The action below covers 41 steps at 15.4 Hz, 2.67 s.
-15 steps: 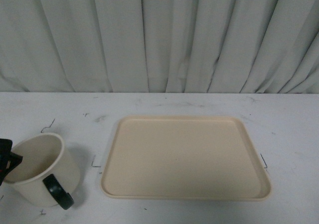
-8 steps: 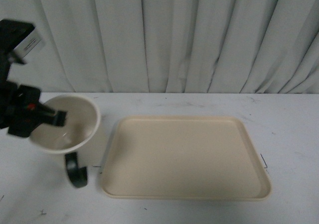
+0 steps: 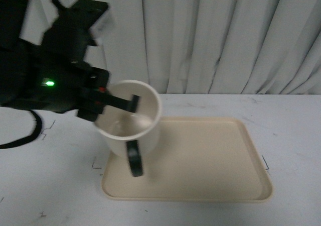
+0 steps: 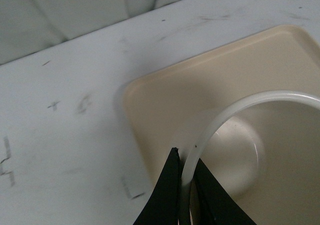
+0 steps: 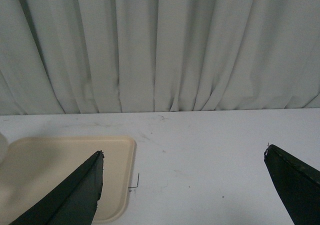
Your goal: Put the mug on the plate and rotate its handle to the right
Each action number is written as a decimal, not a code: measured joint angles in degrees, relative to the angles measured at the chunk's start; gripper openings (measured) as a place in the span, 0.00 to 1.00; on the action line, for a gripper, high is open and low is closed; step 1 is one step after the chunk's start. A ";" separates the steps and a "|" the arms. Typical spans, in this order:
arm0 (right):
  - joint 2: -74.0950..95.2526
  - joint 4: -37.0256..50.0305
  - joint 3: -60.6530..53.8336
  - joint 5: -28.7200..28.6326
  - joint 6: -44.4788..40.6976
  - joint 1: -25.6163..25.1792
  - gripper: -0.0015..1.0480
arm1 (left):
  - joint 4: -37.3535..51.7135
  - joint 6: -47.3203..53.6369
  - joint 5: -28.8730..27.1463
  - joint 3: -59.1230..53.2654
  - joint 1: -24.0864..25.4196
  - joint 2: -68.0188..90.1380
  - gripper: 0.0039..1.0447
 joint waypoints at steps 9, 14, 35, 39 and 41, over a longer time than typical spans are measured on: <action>0.00 0.00 0.00 -0.02 0.00 0.00 0.94 | -0.39 -5.16 -4.50 9.16 -5.84 16.37 0.03; 0.00 0.00 0.00 0.00 0.00 0.00 0.94 | -1.88 -6.97 -4.59 10.47 -4.33 19.10 0.10; 0.00 0.00 0.00 -0.02 0.00 0.00 0.94 | 33.40 -3.65 -8.44 -39.47 10.25 -42.64 0.01; 0.00 -0.02 0.00 -0.02 0.00 0.00 0.94 | 27.98 -3.65 -4.20 -43.85 14.25 -52.24 0.01; 0.00 0.00 0.00 0.00 0.00 0.00 0.94 | 24.41 -3.63 0.44 -45.20 17.64 -57.11 0.01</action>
